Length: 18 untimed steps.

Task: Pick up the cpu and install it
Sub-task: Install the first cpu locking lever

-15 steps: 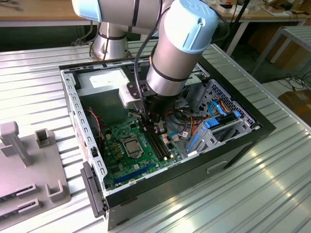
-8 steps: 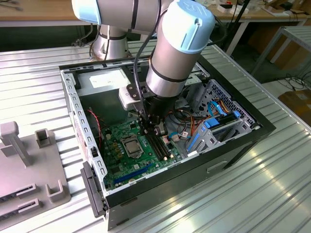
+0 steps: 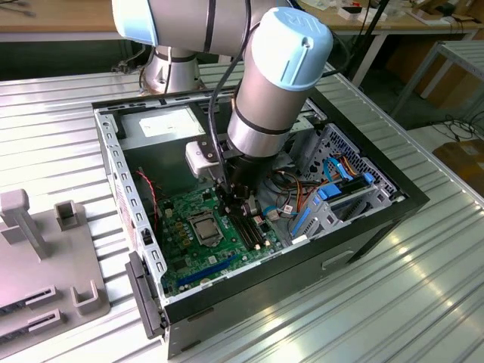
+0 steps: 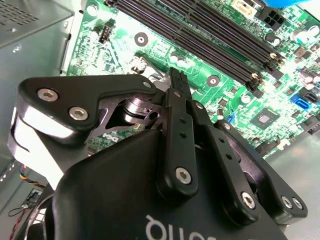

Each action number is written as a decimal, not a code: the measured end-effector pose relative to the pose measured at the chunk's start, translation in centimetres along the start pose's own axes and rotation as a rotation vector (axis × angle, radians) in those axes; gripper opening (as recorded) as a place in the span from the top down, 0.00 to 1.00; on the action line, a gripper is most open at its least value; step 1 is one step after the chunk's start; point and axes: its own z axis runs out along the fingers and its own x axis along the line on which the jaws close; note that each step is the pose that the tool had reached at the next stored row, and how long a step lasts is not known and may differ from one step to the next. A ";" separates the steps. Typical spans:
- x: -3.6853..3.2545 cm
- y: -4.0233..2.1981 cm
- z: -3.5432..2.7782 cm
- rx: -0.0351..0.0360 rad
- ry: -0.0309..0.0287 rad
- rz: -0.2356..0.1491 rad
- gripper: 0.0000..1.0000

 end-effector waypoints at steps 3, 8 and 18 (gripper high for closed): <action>0.42 -0.01 0.06 -0.0001 0.0016 -0.001 0.89; 0.89 0.00 0.28 -0.0001 0.0032 -0.003 0.89; 1.17 -0.01 0.55 -0.0002 0.0047 -0.006 0.89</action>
